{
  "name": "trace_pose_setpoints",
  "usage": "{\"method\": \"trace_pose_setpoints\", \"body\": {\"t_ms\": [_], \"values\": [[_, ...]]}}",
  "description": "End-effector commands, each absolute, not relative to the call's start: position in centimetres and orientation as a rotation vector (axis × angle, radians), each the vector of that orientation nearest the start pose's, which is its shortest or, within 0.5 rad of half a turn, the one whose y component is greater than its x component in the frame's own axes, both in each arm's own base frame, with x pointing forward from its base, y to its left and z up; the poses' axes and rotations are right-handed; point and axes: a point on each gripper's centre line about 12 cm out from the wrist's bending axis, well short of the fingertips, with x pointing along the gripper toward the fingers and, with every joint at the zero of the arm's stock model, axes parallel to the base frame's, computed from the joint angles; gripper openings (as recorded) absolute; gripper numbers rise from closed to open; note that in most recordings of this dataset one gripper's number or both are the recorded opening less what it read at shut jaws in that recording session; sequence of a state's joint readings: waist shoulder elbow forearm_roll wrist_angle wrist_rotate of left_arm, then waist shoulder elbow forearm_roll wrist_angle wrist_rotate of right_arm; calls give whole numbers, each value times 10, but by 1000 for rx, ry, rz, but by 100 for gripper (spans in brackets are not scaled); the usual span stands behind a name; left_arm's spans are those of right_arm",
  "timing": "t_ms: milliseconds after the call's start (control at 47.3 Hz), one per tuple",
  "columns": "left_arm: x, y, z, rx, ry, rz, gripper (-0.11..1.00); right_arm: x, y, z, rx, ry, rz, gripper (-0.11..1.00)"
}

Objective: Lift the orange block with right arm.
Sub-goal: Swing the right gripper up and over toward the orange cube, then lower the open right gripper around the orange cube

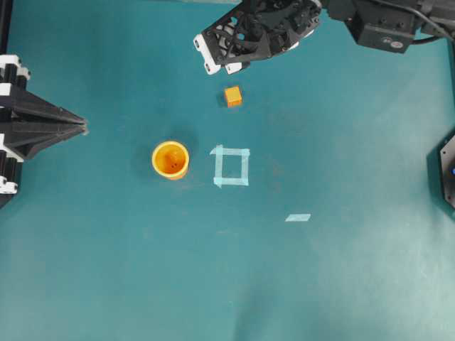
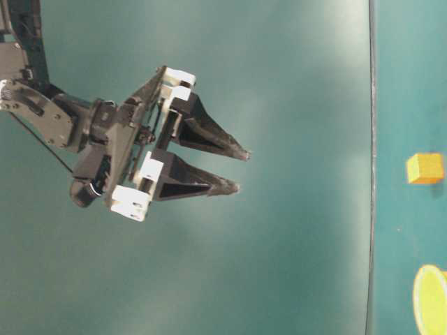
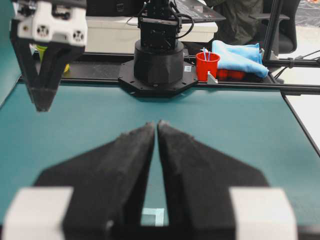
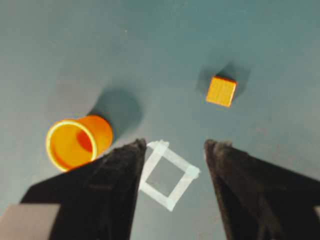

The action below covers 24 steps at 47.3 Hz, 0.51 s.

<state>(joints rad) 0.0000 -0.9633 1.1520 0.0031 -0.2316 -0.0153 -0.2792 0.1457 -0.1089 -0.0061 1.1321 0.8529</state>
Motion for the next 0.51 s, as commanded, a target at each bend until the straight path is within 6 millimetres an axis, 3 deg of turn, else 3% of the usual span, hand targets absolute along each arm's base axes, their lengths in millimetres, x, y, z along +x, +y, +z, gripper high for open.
{"method": "trace_pose_setpoints", "body": {"t_ms": [0, 486], "values": [[203, 0, 309, -12, -78, 1, 12, 431, -128, 312, 922, 946, -733, 55], [203, 0, 311, -12, -83, 1, 12, 438, -139, 288, 934, 985, -770, 55]]}}
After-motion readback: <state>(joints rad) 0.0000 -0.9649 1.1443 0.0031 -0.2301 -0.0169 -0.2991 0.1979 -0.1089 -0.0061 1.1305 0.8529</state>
